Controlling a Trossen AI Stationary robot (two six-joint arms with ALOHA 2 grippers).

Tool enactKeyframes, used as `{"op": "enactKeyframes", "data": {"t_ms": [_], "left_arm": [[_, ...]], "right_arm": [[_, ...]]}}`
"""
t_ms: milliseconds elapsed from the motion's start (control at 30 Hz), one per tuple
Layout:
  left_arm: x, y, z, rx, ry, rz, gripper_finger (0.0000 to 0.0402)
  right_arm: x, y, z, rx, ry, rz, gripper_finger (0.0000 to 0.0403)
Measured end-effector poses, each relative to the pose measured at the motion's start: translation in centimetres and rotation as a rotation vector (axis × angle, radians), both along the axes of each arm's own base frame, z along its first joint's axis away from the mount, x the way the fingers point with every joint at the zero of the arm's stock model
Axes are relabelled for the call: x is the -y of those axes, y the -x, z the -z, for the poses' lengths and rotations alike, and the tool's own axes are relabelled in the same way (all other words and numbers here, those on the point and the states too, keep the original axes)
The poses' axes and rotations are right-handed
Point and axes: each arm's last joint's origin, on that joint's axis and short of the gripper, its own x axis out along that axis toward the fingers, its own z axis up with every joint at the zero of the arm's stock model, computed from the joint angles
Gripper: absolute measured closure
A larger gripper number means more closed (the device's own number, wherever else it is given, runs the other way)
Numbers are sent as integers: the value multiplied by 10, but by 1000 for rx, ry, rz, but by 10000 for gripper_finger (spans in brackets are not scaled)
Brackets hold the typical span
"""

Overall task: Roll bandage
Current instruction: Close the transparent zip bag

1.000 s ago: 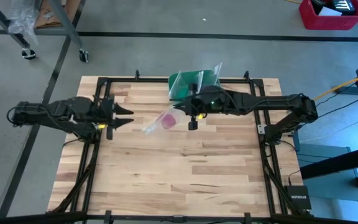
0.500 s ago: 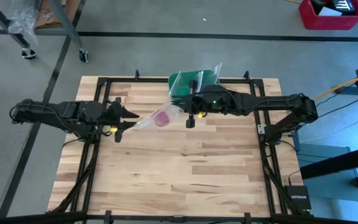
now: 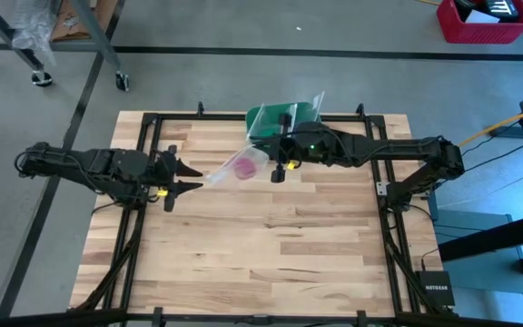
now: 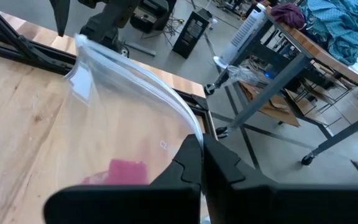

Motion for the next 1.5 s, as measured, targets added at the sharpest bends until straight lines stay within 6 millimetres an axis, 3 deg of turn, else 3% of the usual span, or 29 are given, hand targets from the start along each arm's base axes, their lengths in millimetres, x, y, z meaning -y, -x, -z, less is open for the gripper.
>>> {"op": "enactKeyframes", "data": {"t_ms": [500,1133,1500], "left_arm": [[-1,0,-1,10,-11,-26,269],[-1,-2,-7,67,-43,-13,375],[-1,-2,-7,70,-19,-20,384]], "right_arm": [[-2,-1,-4,44,-29,-57,402],[-3,-1,-2,30,-32,-57,402],[-2,0,2,-19,-33,-51,402]]}}
